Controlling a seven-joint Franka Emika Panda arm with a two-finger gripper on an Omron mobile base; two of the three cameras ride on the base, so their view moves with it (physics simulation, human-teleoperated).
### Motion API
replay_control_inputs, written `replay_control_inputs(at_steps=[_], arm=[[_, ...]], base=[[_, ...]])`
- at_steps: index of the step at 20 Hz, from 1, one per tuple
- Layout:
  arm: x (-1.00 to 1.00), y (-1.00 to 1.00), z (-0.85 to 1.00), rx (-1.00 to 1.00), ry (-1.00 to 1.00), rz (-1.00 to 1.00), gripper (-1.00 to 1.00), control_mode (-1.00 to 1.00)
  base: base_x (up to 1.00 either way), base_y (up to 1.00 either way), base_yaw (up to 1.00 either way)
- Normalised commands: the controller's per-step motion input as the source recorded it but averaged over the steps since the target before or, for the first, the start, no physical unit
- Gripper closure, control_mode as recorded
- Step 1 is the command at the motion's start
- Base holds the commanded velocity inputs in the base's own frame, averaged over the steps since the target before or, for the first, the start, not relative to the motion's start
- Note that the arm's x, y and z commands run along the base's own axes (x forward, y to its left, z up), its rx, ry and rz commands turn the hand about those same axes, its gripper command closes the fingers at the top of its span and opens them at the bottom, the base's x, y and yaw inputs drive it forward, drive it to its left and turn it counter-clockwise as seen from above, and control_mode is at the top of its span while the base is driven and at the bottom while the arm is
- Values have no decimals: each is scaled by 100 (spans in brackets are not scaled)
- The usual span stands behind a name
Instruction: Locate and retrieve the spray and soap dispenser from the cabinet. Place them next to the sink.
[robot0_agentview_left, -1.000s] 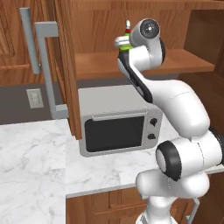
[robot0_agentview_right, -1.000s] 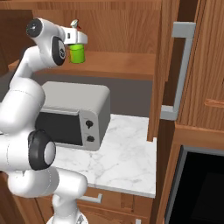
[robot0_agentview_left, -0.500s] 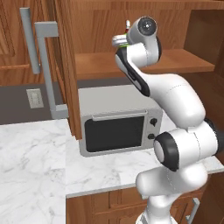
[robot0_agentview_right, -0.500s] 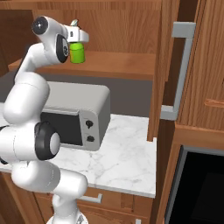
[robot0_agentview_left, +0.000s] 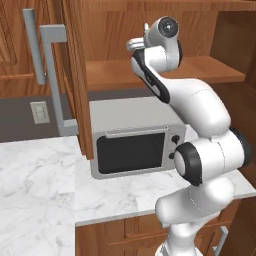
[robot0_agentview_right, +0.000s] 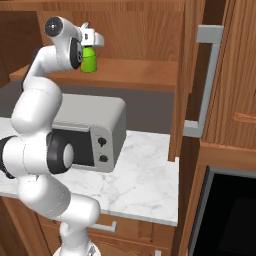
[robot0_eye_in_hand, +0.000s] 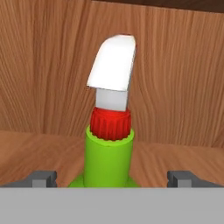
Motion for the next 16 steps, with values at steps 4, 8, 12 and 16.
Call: replay_control_inputs(at_steps=[4, 8, 12, 16], arm=[[19, 3, -5, 0, 0, 1, -100, -100], [18, 4, -8, 0, 0, 0, -100, -100], [15, 4, -8, 0, 1, 0, -100, -100], [11, 6, -3, 0, 0, 1, -100, -100]], base=[[0, 0, 0], [0, 0, 0], [0, 0, 0], [0, 0, 0]])
